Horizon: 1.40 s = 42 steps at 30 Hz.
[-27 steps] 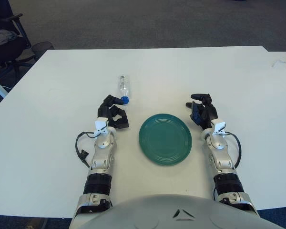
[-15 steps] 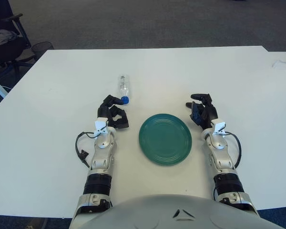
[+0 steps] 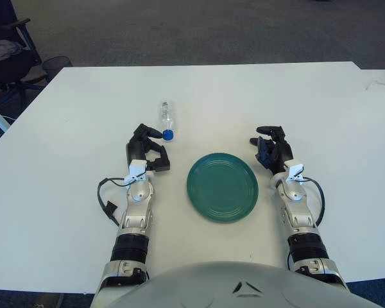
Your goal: Put the bottle into the plate.
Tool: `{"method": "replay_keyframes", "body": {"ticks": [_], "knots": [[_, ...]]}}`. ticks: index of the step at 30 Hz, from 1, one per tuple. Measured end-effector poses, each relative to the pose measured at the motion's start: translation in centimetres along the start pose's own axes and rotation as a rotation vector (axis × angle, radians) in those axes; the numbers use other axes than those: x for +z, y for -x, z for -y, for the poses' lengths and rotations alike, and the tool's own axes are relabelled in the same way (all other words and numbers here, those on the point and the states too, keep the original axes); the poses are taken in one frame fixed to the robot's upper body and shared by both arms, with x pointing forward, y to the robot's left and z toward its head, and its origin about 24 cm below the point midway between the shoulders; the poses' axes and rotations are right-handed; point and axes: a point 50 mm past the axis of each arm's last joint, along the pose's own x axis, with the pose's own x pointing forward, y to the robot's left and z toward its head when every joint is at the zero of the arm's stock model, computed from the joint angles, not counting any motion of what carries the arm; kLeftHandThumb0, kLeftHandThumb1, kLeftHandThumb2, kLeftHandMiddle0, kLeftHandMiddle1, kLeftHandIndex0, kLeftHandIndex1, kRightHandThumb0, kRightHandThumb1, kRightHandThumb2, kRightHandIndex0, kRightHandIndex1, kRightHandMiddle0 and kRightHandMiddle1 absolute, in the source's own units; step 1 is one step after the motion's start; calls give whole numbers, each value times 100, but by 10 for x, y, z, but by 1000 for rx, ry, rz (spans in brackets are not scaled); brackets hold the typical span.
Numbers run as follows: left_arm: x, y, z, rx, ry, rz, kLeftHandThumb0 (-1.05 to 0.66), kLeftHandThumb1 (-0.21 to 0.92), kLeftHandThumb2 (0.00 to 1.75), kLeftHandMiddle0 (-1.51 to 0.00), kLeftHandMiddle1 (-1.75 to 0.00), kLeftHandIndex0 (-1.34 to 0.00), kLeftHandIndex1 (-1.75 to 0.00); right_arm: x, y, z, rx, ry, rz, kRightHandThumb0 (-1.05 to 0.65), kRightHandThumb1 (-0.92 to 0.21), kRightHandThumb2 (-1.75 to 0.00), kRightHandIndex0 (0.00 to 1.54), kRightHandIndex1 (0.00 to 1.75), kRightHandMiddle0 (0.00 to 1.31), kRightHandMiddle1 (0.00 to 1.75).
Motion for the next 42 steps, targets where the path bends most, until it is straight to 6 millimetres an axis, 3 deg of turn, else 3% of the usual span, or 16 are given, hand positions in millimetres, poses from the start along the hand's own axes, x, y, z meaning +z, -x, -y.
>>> {"method": "replay_keyframes", "body": {"ticks": [10, 18, 23, 28, 36, 40, 42], "knots": [[27, -30, -13, 249, -325, 295, 0, 4, 161, -84, -166, -59, -175, 0, -1, 0, 2, 0, -1, -47, -81, -83, 38, 104, 3, 147], [37, -68, -23, 378, -537, 375, 0, 10, 156, -76, -170, -57, -174, 0, -4, -3, 13, 1, -1, -50, -83, -82, 36, 104, 3, 146], [42, -85, -30, 344, -654, 443, -1, 18, 143, -70, -174, -59, -158, 1, -5, -4, 16, 1, 0, -50, -83, -81, 34, 103, 3, 145], [48, -99, -39, 315, -767, 508, -1, 27, 130, -63, -175, -55, -153, 1, -5, -3, 15, 1, -2, -49, -83, -81, 34, 102, 3, 145], [57, -121, -36, 186, -1009, 669, -1, 41, 117, -54, -175, -40, -161, 1, -8, -4, 17, 3, -7, -50, -83, -82, 33, 102, 3, 144], [55, -130, -29, 54, -1225, 779, -1, 45, 115, -51, -175, -33, -168, 1, -9, -5, 23, 5, -8, -49, -83, -81, 32, 101, 3, 144], [55, -133, -25, 1, -1309, 825, -1, 53, 105, -48, -168, -27, -172, 1, -9, -6, 27, 6, -10, -49, -83, -81, 32, 101, 2, 145]]}}
